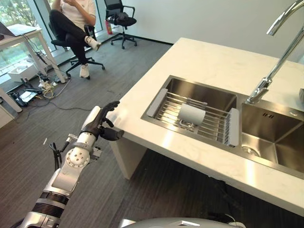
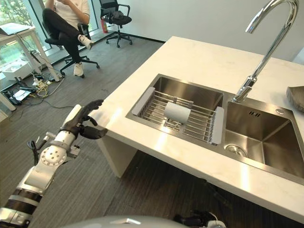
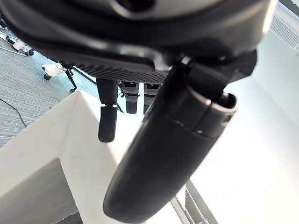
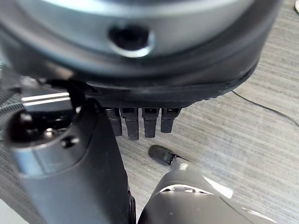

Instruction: Place the dishes in the dishwasher.

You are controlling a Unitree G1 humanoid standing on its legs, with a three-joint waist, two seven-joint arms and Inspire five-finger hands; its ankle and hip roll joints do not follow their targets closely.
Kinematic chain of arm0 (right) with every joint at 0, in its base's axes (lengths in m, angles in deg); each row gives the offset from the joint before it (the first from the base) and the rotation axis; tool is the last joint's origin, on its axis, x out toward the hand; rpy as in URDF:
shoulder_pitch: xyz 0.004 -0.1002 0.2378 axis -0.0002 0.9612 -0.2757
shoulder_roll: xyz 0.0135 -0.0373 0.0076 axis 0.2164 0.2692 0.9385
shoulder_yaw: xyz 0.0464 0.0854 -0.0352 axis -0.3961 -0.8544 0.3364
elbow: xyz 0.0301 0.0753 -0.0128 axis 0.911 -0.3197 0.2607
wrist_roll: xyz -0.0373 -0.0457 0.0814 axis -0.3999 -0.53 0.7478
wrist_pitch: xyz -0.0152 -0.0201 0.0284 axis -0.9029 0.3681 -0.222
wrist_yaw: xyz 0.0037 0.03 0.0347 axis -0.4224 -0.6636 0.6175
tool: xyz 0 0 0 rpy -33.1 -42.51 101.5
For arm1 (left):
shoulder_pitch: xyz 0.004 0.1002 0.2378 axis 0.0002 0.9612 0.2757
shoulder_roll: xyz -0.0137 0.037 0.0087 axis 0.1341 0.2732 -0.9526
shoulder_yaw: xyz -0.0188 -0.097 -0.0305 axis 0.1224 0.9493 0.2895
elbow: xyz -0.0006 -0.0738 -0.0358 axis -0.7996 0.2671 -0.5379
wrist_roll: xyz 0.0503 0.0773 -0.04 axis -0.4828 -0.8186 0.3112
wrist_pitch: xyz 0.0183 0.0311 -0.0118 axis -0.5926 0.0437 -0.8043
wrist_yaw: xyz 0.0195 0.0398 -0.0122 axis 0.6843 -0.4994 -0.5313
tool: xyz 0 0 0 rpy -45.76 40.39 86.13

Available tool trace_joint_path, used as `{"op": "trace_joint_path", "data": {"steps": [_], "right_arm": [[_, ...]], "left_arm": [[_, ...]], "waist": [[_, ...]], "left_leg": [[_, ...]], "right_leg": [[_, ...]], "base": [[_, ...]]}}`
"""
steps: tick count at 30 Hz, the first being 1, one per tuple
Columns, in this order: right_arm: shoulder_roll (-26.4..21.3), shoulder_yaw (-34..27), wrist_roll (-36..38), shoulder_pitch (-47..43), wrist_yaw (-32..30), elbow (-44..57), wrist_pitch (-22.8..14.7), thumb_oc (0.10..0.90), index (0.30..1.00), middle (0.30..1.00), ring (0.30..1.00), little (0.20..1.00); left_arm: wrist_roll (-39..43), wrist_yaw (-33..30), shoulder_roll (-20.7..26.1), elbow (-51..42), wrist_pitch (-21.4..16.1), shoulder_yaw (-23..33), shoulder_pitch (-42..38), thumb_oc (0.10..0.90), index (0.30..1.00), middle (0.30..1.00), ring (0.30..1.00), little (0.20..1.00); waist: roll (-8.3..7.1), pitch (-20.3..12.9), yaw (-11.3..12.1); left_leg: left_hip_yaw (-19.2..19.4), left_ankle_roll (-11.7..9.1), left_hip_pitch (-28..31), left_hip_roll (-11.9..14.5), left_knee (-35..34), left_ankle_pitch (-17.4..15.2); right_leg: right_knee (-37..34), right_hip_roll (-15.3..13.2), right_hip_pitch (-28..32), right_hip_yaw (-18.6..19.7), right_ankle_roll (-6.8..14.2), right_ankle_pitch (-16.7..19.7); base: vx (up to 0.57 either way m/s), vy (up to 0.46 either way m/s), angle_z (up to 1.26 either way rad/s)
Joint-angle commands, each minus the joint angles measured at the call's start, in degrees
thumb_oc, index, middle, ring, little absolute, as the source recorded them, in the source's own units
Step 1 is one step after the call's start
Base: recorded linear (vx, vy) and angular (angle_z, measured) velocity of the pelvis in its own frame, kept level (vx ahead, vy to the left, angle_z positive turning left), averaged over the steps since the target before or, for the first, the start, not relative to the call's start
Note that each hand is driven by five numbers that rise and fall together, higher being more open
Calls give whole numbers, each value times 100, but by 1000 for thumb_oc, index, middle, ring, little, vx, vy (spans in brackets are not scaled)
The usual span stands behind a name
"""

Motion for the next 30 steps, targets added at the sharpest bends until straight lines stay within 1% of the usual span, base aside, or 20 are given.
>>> {"op": "trace_joint_path", "data": {"steps": [1, 4, 5, 7, 8, 10, 11, 12, 14, 18, 20, 24, 27, 29, 30], "right_arm": [[-482, 168, 84, 110, -98, -167, 31, 800, 900, 900, 900, 900], [-482, 167, 84, 110, -98, -167, 30, 800, 900, 900, 900, 900], [-464, 176, 98, 160, -91, -240, 33, 800, 900, 900, 900, 900], [-419, 199, 140, 282, -70, -261, 20, 800, 900, 900, 900, 900], [-417, 198, 140, 283, -71, -261, 20, 800, 900, 900, 900, 900], [-405, 223, 173, 336, -52, -238, -11, 800, 900, 900, 900, 900], [-426, 245, 201, 332, -30, -204, -41, 800, 900, 900, 900, 900], [-421, 240, 201, 331, -30, -204, -41, 800, 900, 900, 900, 900], [-459, 249, 203, 301, -76, -204, -50, 800, 900, 900, 900, 900], [-501, 277, 246, 263, -133, -186, -61, 800, 900, 900, 900, 900], [-514, 273, 261, 250, -142, -171, -57, 800, 900, 900, 900, 900], [-566, 279, 313, 244, -142, -122, -79, 800, 900, 900, 900, 900], [-573, 269, 308, 258, -134, -129, -80, 800, 900, 900, 900, 900], [-589, 300, 259, 287, -130, -164, -75, 800, 900, 900, 900, 900], [-587, 298, 259, 287, -131, -165, -75, 800, 900, 900, 900, 900]], "left_arm": [[725, -39, -814, -748, -958, -428, -2153, 800, 900, 900, 900, 900], [725, -39, -814, -746, -959, -429, -2154, 800, 900, 900, 900, 900], [753, 8, -828, -781, -968, -509, -2192, 800, 900, 900, 900, 900], [513, 30, -732, -934, -1038, -677, -2357, 800, 900, 900, 900, 900], [512, 29, -731, -934, -1038, -678, -2358, 800, 900, 900, 900, 900], [-1, 1, -540, -1080, -1144, -830, -2544, 800, 900, 900, 900, 900], [-663, 9, -234, -1160, -1239, -1168, -2882, 800, 900, 900, 900, 900], [-666, 4, -234, -1149, -1243, -1179, -2894, 800, 900, 900, 900, 900], [-554, 26, -180, -1107, -1250, -1375, -3021, 800, 900, 900, 900, 900], [-232, -8, -442, -714, -1206, -1559, -3077, 800, 900, 900, 900, 900], [-198, -13, -489, -604, -1186, -1587, -3088, 800, 900, 900, 900, 900], [-1062, -133, -260, -23, -1053, -1904, -3463, 800, 900, 900, 900, 900], [-1272, -130, -166, 129, -1042, -2003, -3569, 800, 900, 900, 900, 900], [-1523, -171, -80, 461, -984, -2141, -3686, 800, 900, 900, 900, 900], [-1525, -178, -83, 473, -989, -2149, -3695, 800, 900, 900, 900, 900]], "waist": [[327, -415, -616], [328, -414, -615], [351, -422, -642], [384, -418, -715], [384, -415, -714], [404, -418, -787], [423, -406, -866], [419, -401, -859], [434, -393, -900], [458, -421, -945], [456, -427, -962], [475, -419, -1053], [476, -410, -1063], [471, -399, -1102], [469, -398, -1098]], "left_leg": [[234, -737, -458, 929, 1, 22], [234, -738, -457, 931, 1, 21], [251, -756, -441, 962, 1, 39], [284, -790, -416, 1017, 1, 42], [285, -791, -413, 1018, 1, 42], [320, -807, -404, 1035, 1, 35], [363, -813, -387, 1037, 1, 34], [365, -813, -384, 1037, 1, 33], [415, -813, -374, 1033, 1, 31], [476, -804, -344, 1033, 1, 6], [497, -804, -334, 1036, 1, 0], [590, -795, -287, 1034, 1, -44], [618, -793, -278, 1029, 1, -56], [666, -795, -264, 1030, 1, -74], [667, -795, -264, 1030, 1, -74]], "right_leg": [[92, 24, 221, -276, 275, -763], [92, 26, 222, -276, 274, -763], [92, 79, 242, -260, 240, -796], [92, 140, 278, -261, 207, -846], [92, 141, 281, -261, 207, -847], [92, 161, 289, -229, 199, -863], [92, 181, 288, -193, 200, -861], [92, 181, 290, -191, 199, -861], [92, 188, 274, -178, 210, -850], [92, 188, 269, -121, 211, -845], [92, 189, 268, -101, 210, -842], [92, 187, 263, -42, 217, -823], [92, 192, 257, -30, 223, -810], [92, 191, 242, -10, 234, -790], [92, 190, 241, -8, 234, -790]], "base": [[16, -67, 2], [9, -24, -2], [16, -61, -27], [9, -65, -47], [7, -26, -43], [11, -8, -37], [3, -4, -31], [-7, 1, -27], [-13, -1, -19], [1, -1, -9], [0, 0, 0], [1, 7, -4], [6, 12, -12], [4, 12, -3], [0, 0, 0]]}}
